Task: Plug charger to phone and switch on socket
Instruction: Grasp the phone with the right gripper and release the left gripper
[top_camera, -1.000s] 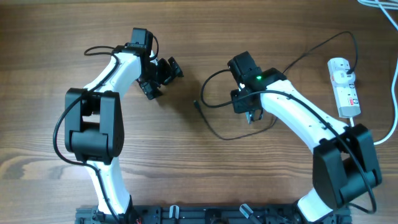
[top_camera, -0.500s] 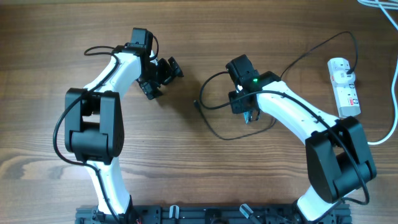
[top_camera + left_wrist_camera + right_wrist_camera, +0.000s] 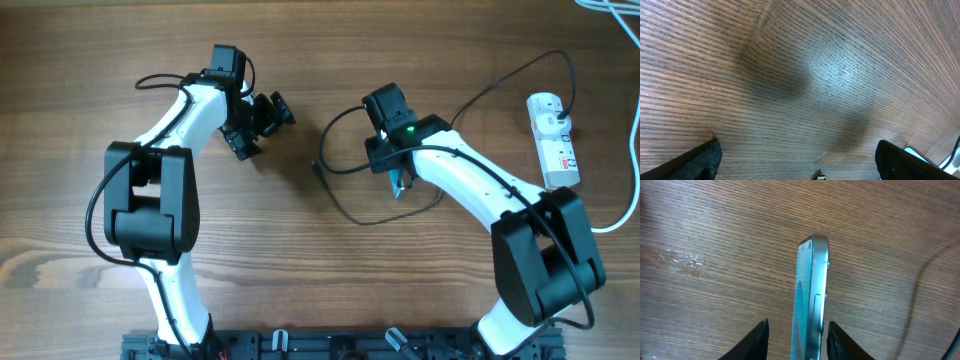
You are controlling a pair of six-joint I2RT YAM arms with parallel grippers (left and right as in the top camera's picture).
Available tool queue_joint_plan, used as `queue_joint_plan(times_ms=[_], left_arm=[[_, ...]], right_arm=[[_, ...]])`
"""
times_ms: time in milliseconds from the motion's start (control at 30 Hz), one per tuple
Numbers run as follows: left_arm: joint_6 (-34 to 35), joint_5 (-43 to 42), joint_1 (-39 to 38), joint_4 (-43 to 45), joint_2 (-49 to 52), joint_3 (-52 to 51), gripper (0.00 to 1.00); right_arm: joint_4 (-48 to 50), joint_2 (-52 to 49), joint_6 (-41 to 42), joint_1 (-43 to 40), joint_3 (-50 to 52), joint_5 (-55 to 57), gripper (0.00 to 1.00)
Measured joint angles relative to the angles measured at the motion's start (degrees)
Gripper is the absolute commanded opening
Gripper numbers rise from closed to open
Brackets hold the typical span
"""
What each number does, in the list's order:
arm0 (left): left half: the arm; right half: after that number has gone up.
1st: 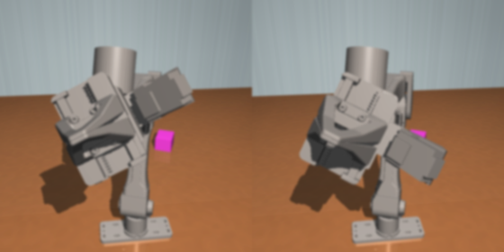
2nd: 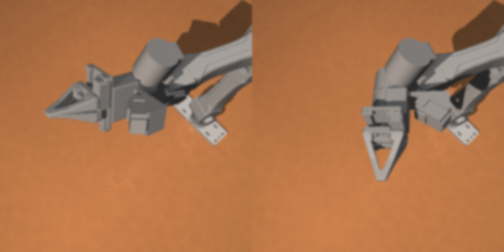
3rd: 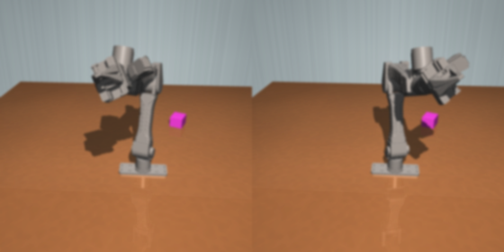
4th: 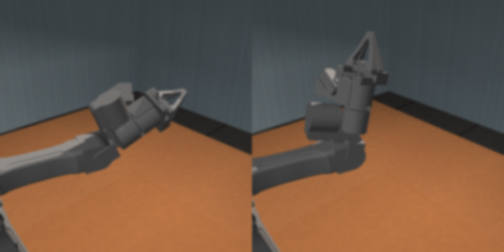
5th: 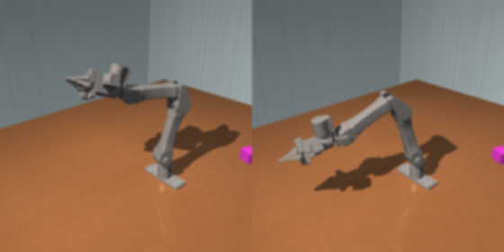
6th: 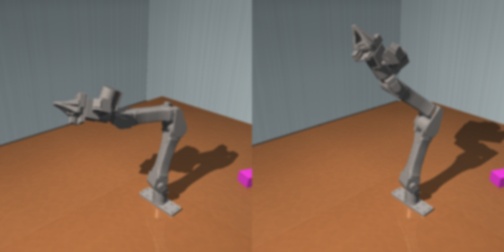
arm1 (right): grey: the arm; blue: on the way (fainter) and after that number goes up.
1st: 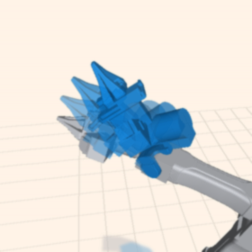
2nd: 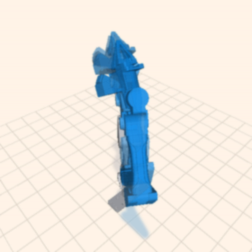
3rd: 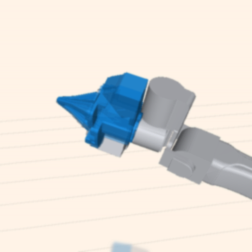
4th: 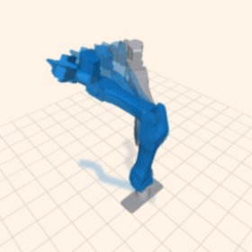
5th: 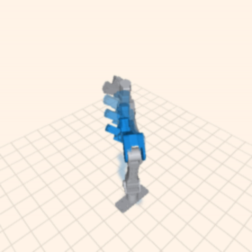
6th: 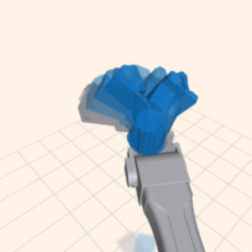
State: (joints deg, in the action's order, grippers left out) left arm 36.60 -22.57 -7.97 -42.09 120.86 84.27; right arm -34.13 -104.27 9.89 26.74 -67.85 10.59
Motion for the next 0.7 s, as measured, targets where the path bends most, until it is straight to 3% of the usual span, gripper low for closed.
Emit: queue_joint_plan(times_ms=[233,300,367,600,700], left_arm=[[0.0,0.02,0.0,0.0,0.0,0.0,1.0],[0.0,0.02,0.0,0.0,0.0,0.0,1.0],[0.0,0.02,0.0,0.0,0.0,0.0,1.0],[0.0,0.0,0.0,0.0,0.0,0.0,1.0],[0.0,0.0,0.0,0.0,0.0,0.0,1.0]], right_arm=[[-0.74,0.0,-0.42,0.0,0.0,0.02,0.31],[-1.42,0.0,-0.57,0.0,0.0,0.04,0.23],[-1.42,0.0,-0.76,0.0,0.0,0.11,0.04],[-3.8,0.0,-0.85,-0.02,-1.77,0.07,0.04],[-7.39,1.73,-0.81,-1.01,-6.14,-7.52,0.04]])
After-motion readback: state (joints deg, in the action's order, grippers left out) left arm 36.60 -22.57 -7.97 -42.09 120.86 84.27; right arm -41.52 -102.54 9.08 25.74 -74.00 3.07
